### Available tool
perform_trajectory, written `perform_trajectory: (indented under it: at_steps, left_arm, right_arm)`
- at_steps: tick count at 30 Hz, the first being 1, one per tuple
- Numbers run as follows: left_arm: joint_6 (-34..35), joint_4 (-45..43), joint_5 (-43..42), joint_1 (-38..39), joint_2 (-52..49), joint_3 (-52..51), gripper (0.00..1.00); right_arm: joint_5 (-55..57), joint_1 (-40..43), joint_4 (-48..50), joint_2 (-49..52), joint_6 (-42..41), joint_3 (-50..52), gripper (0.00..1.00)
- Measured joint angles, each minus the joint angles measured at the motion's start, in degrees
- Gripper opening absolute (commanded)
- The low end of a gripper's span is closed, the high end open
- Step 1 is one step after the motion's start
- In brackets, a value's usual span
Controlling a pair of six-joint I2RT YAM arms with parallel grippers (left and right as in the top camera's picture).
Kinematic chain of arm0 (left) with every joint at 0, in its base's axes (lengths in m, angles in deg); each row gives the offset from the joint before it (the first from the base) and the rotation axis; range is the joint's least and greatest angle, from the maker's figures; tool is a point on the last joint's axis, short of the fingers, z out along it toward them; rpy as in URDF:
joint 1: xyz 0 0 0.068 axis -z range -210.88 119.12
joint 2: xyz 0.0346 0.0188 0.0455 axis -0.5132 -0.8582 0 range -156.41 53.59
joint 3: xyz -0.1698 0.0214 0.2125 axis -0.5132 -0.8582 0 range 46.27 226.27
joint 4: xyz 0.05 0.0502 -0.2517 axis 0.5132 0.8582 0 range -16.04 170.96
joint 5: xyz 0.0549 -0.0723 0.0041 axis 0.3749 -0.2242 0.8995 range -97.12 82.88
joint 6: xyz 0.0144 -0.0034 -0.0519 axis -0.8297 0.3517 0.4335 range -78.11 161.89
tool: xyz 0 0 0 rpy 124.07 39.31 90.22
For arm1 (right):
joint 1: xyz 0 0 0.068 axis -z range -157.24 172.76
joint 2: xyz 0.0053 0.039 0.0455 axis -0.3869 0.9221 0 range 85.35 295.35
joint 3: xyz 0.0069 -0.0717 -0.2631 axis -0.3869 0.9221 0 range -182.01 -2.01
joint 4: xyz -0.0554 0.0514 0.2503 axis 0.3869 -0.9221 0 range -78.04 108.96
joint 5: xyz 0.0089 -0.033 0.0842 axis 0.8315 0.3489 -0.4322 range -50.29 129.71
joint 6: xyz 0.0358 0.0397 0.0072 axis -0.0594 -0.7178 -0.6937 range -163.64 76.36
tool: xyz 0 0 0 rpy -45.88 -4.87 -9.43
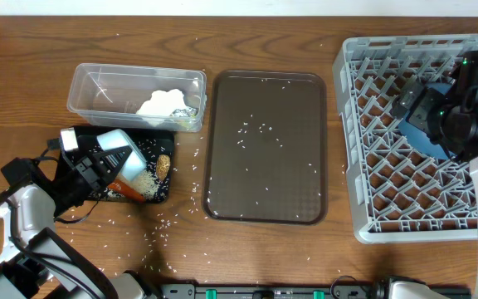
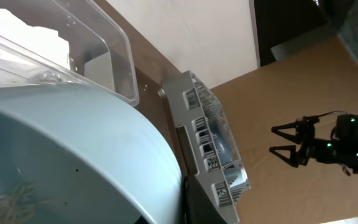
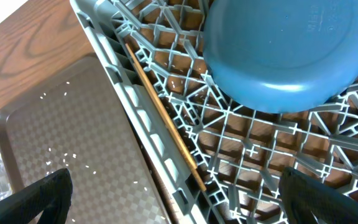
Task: Sort waste into correct bins and load items into the dishwasher rack
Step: 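Tip the bowl with the left gripper to dump rice onto the black tray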
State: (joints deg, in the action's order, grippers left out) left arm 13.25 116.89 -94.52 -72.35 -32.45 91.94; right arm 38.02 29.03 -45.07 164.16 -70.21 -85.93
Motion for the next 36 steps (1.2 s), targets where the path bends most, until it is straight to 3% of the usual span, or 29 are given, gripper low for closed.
perform_trajectory:
  at_steps: [25,36]
  left_arm:
    - [1.5,0.4,1.6,1.4,0.0,-0.3,0.06]
    - [5.9,1.8,3.2,2.7,0.3,-0.3,0.06]
  right_arm:
    - [0.0,0.0,0.0,0.0,0.0,0.0,0.99]
    - [0.0,0.0,-1.0,0.0,0.0,0.0,0.99]
